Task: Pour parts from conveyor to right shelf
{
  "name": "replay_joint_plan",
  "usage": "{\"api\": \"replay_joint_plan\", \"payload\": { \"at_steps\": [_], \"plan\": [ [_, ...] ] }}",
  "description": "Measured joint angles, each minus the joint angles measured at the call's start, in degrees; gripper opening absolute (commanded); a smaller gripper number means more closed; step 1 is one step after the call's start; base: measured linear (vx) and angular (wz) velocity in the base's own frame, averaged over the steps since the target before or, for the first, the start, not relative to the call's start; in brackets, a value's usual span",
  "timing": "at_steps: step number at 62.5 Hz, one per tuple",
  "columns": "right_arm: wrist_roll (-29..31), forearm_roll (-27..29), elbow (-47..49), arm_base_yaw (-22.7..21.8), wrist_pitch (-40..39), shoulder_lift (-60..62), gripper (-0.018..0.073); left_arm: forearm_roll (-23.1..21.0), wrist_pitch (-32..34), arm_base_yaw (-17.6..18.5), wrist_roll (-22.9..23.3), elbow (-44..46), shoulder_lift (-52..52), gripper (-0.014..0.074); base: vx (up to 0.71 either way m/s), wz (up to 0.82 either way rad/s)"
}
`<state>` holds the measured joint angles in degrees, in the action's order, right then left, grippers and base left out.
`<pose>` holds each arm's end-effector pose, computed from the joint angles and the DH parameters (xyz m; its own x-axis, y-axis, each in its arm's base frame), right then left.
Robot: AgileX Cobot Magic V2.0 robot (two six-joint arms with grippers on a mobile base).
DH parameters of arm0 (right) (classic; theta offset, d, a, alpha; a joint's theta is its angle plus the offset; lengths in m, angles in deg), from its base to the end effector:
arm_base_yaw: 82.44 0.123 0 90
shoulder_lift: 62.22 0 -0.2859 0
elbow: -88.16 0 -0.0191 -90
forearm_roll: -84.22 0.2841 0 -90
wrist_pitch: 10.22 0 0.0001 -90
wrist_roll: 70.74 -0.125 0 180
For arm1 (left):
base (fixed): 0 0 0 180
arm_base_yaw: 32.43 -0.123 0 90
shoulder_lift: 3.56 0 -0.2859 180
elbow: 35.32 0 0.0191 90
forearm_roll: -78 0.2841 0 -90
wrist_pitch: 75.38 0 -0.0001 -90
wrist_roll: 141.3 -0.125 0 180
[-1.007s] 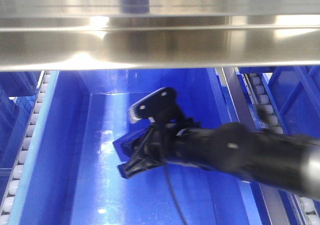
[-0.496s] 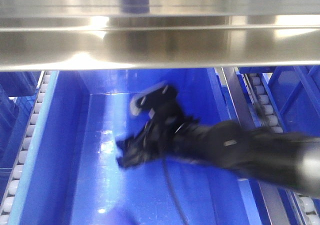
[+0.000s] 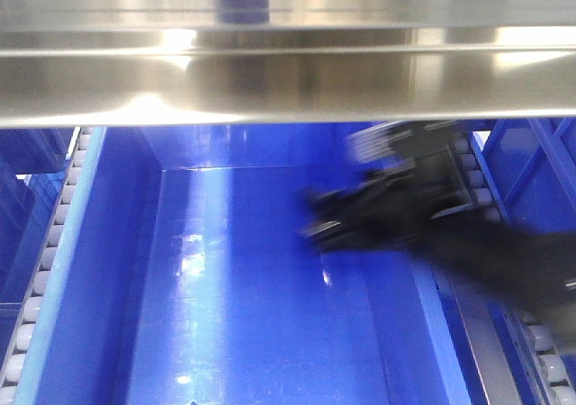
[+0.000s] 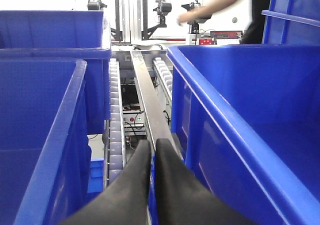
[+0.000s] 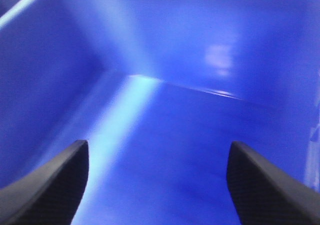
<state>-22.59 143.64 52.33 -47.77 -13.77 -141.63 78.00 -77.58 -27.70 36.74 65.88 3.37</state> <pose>0.2728 0.1807 0.2505 -0.4235 -0.0566 -0.9041 -0.4541 0.8769 0.1578 0.1226 -0.0101 0.2021 0.0388 0.0311 -0.9988 0.0812 0.9961 0.0342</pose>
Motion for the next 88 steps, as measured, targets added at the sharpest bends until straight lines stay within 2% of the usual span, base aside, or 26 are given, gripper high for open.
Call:
{"api": "replay_joint_plan", "payload": {
  "at_steps": [8, 19, 46, 63, 71, 82, 88],
  "plan": [
    [2.2, 0.0, -2.4, -5.8, 4.5, 4.9, 0.0538, 0.0, 0.0, 0.0, 0.0, 0.0, 0.0, -0.0006, 0.0, 0.0],
    [3.8, -0.2, -7.6, -9.8, 5.0, 12.5, 0.0536, 0.0, 0.0, 0.0, 0.0, 0.0, 0.0, -0.0006, 0.0, 0.0],
    [8.7, -0.2, -20.7, -10.0, 5.2, 34.8, 0.0536, 0.0, 0.0, 0.0, 0.0, 0.0, 0.0, -0.0006, 0.0, 0.0],
    [9.8, -0.4, -25.7, -10.0, 10.9, 47.7, 0.0498, 0.0, 0.0, 0.0, 0.0, 0.0, 0.0, -0.0006, 0.0, 0.0],
    [9.8, -0.6, -28.6, -10.0, 13.0, 53.3, 0.0375, 0.0, 0.0, 0.0, 0.0, 0.0, 0.0, -0.0006, 0.0, 0.0],
    [9.9, -0.6, -29.8, -10.0, 13.1, 55.9, -0.0017, 0.0, 0.0, 0.0, 0.0, 0.0, 0.0, -0.0006, 0.0, 0.0],
    [9.9, -0.5, -29.9, -10.0, 13.7, 55.9, -0.0011, 0.0, 0.0, 0.0, 0.0, 0.0, 0.0, -0.0006, 0.0, 0.0]
  ]
}}
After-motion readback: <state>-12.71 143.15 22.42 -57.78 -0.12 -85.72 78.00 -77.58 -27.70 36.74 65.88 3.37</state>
